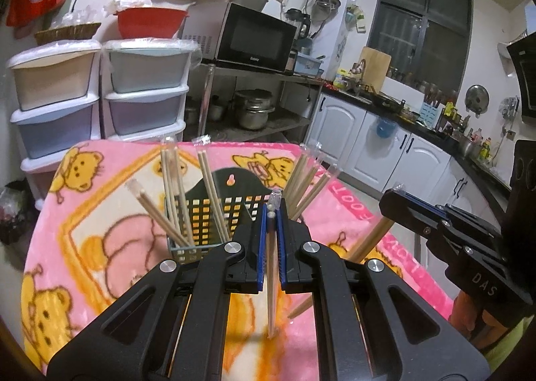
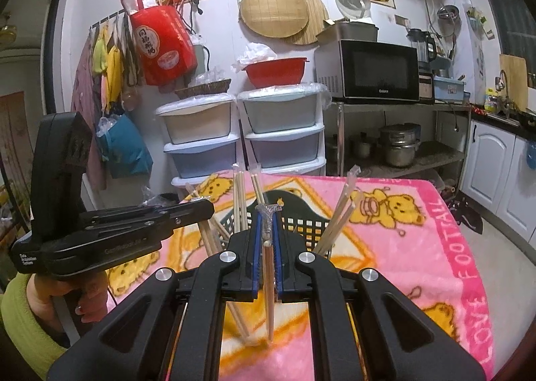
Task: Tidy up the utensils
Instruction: 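Lift the left tool's chopstick above the caddy while the right tool carries its own, then lower the chopstick into the caddy and open the left tool while the right tool releases its own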
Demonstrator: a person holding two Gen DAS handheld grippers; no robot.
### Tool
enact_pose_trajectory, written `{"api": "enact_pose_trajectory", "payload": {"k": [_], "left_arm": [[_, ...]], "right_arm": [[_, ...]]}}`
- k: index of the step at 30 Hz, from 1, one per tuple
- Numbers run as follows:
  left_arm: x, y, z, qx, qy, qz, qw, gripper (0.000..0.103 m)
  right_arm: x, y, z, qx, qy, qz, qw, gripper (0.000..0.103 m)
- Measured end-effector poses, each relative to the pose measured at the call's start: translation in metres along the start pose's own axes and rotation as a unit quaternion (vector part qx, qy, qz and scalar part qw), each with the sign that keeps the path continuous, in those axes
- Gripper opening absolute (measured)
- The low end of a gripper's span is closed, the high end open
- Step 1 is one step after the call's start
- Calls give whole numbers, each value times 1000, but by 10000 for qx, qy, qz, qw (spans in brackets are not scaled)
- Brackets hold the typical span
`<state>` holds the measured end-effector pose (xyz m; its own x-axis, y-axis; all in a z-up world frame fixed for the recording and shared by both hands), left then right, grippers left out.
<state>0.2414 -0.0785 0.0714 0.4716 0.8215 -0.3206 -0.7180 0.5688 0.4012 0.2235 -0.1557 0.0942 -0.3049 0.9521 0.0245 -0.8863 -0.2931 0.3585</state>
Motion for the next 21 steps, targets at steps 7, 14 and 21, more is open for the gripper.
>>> {"api": "enact_pose_trajectory", "payload": {"k": [7, 14, 21], "left_arm": [[-3, 4, 14, -116, -109, 13, 9999, 3], [-4, 9, 31, -257, -170, 43, 9995, 3], [-1, 15, 53, -492, -188, 122, 9985, 3]], "right_arm": [[0, 5, 14, -153, 34, -17, 9999, 7], [-3, 6, 31, -316, 11, -53, 9995, 7], [-6, 6, 48, -476, -11, -67, 9988, 7]]}}
Point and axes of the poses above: each gripper's, at about its wrist camera, not at the fingertips, and y roughly against the way its jaws point, x to its left, z to its top, the point moved 10 cm from there along -y, roughly the way its jaws point, and after that the axes turned 12 degrees about -z, right-handed, at the moved point
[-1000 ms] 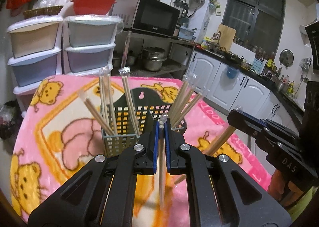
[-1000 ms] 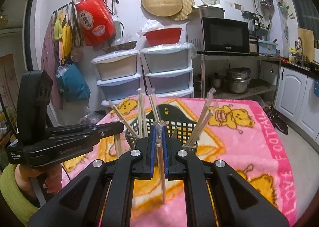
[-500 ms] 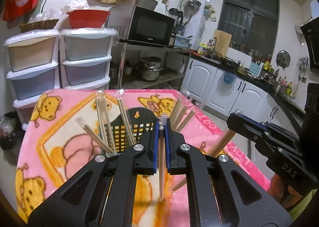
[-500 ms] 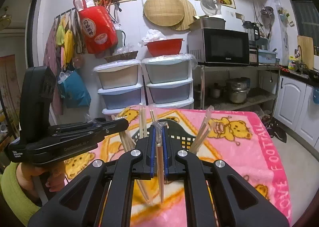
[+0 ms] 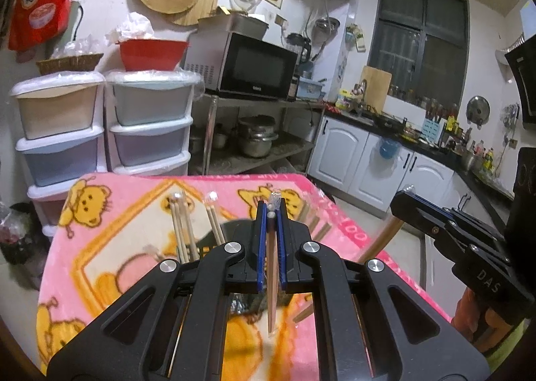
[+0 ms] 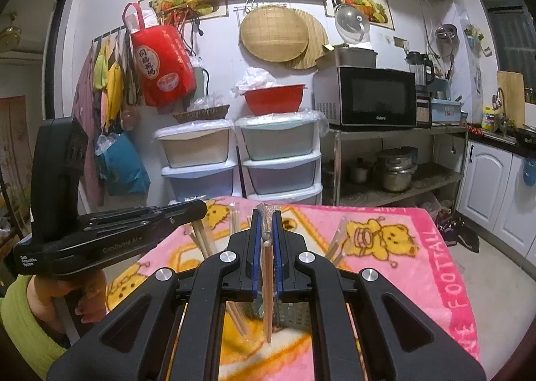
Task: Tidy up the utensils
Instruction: 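Lower the chopstick into the caddy and open the left tool while the right tool releases its own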
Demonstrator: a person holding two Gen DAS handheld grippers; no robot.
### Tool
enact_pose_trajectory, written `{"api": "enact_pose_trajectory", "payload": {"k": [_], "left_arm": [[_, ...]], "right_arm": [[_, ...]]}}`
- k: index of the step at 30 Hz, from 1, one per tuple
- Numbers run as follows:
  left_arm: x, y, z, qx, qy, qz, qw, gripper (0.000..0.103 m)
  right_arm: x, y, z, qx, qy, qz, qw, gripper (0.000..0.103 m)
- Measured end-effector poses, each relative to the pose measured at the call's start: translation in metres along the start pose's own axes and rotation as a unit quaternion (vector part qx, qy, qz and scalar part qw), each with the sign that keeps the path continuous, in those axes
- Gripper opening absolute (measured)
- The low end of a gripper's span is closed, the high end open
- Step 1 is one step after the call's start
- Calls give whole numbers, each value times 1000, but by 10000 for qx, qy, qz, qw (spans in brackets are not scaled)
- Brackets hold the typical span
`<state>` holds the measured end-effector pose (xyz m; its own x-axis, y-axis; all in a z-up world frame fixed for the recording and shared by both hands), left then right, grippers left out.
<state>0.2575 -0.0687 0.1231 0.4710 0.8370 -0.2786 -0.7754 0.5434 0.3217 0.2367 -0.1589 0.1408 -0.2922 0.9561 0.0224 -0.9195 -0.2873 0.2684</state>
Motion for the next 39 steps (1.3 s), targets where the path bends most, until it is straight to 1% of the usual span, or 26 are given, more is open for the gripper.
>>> {"api": "enact_pose_trajectory", "payload": {"k": [8, 12, 17, 21, 25, 33, 39], "left_arm": [[7, 3, 31, -308, 19, 129, 9994, 3], [13, 0, 45, -441, 113, 208, 9987, 3], [23, -8, 58, -605, 59, 491, 9969, 3], [32, -20, 56, -635, 60, 666, 9957, 3], [40, -30, 44, -583, 166, 687, 9958, 3], [48, -46, 13, -357, 209, 722, 9965, 3], [51, -52, -4, -203, 271, 672, 9972, 3]], "right_arm": [[-1, 0, 32, -301, -15, -16, 9995, 7], [-4, -3, 45, -425, -52, -29, 9991, 7], [-8, -13, 60, -544, -50, -125, 9984, 7], [-13, -26, 65, -614, 24, -252, 9978, 7], [-18, -46, 59, -562, 80, -348, 9978, 7], [-26, -84, 24, -195, -31, -482, 9986, 7], [-28, -96, 2, 41, -142, -497, 9987, 7]]}}
Point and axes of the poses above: each gripper's, at about its wrist camera, not at the fingertips, and y roughly against the way its jaws point, x to its left, z to its top, the point moved 10 cm from there along -y, roughly the way its jaws point, and after that the axes turned 12 degrees about -z, right-handed, at the moved point
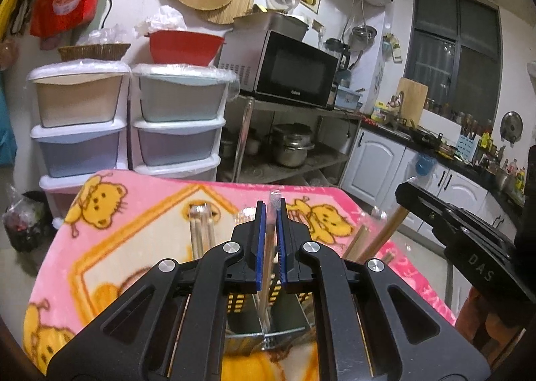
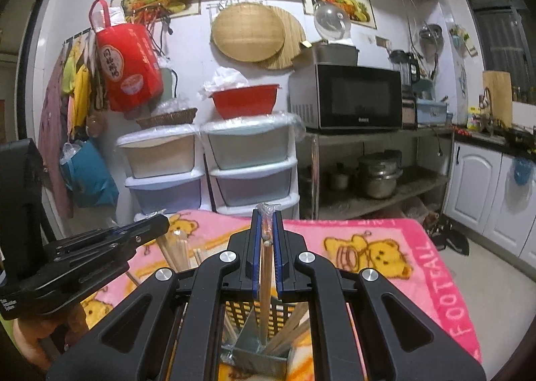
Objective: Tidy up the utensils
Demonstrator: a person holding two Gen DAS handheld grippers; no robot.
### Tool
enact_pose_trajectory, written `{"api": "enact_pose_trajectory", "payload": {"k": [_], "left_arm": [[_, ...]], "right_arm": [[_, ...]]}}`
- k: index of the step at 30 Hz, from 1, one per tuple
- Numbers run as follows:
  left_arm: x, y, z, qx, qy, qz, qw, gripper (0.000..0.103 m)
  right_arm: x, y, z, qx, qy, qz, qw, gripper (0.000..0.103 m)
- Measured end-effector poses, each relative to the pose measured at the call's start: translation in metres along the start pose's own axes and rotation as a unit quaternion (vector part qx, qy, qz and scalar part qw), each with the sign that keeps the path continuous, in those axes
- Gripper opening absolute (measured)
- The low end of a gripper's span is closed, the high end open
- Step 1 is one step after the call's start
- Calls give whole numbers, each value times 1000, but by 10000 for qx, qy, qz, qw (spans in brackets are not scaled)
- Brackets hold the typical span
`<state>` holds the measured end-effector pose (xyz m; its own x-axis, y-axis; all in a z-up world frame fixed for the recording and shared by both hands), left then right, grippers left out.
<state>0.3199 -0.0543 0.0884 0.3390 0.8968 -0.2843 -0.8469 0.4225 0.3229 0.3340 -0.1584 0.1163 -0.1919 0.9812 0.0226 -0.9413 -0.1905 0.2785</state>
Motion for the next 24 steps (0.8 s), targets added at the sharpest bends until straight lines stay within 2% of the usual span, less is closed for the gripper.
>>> {"api": "enact_pose_trajectory", "payload": {"k": [4, 7, 9, 11, 15, 24], "left_arm": [[3, -1, -10, 95, 27, -18, 9999, 3], [5, 0, -14, 135, 124, -50, 9998, 5], [6, 3, -17, 144, 139, -47, 9998, 10], [6, 5, -20, 179, 165, -46, 9997, 20], [9, 11, -27, 251, 241, -52, 9994, 28], [13, 30, -39, 285, 407, -106, 9987, 60]], "right_arm": [[0, -3, -13, 168, -13, -5, 9999, 8], [0, -4, -22, 316, -11, -6, 9995, 14], [-1, -4, -28, 382, 1, -35, 9993, 20], [-3, -3, -34, 441, -1, -70, 9990, 21], [-7, 1, -39, 483, -28, -113, 9988, 29], [-17, 15, -48, 523, -76, -206, 9984, 43]]}}
Point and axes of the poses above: each gripper's, at about its wrist camera, not at the fingertips, and y roughly against the way its jaws point, x to its left, z to its top, the point moved 10 cm from there along -y, roughly the way its jaws point, and after that the axes turned 12 degrees about -z, right-handed, at the moved point
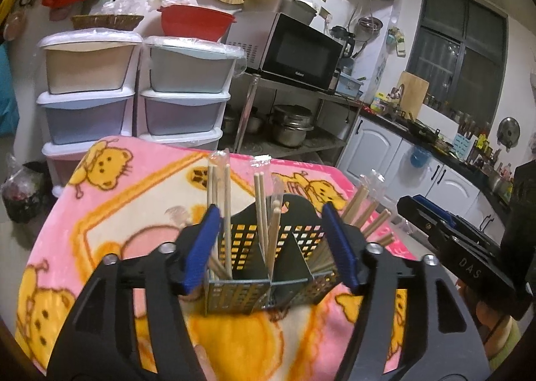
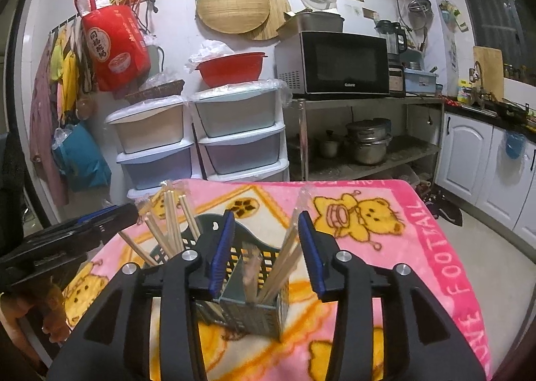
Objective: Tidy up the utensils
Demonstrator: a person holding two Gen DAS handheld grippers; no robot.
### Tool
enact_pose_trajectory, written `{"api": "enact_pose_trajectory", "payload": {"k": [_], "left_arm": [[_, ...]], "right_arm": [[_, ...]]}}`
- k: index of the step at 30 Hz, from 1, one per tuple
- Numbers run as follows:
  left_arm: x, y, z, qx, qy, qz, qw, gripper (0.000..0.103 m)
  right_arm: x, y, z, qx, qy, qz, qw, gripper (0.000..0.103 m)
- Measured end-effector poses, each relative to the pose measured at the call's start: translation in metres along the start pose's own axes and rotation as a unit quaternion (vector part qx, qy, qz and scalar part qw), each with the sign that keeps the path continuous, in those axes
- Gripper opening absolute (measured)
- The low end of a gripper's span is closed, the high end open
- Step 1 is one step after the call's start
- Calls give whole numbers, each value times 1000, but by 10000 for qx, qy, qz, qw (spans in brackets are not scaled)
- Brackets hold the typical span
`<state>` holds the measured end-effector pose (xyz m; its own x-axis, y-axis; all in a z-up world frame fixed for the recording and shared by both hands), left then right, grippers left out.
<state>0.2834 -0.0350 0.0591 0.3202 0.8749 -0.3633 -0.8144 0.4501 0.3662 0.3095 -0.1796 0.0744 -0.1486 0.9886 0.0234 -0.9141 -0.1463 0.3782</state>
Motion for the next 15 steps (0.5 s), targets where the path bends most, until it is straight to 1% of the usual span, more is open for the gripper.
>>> {"api": "enact_pose_trajectory", "payload": {"k": [3, 5, 6, 8, 10, 13, 15], "left_arm": [[2, 6, -5, 34, 52, -11, 10000, 70], [3, 9, -8, 75, 61, -4, 10000, 80], [4, 11, -11, 99, 65, 5, 9999, 82], [5, 13, -17, 161, 72, 12, 9998, 90], [6, 15, -23, 193, 70, 15, 9998, 92], [7, 17, -34, 277, 71, 67, 9996, 92], [9, 18, -41, 335, 101, 79, 9994, 92]], "right_arm": [[-3, 5, -3, 17, -10, -25, 10000, 50], [-5, 8, -5, 41, -16, -25, 10000, 53], [-6, 10, -8, 63, -4, -36, 10000, 55], [-7, 14, -13, 99, -3, -55, 9999, 58], [-7, 17, -16, 123, 2, -43, 9999, 61], [-4, 23, -24, 158, 60, -11, 9999, 64], [-2, 27, -29, 175, 85, 3, 9998, 69]]}}
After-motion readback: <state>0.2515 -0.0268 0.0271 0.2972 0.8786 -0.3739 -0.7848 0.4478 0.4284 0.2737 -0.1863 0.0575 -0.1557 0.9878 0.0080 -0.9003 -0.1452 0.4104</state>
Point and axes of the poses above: each gripper's, at about its wrist camera, not at the fingertips, and y roughly against the way its jaws point, x to its left, z to its top, the point moved 10 cm from there along -y, roughly the way its jaws point, and after that the axes turned 12 degrees about -z, right-handed, at the moved point
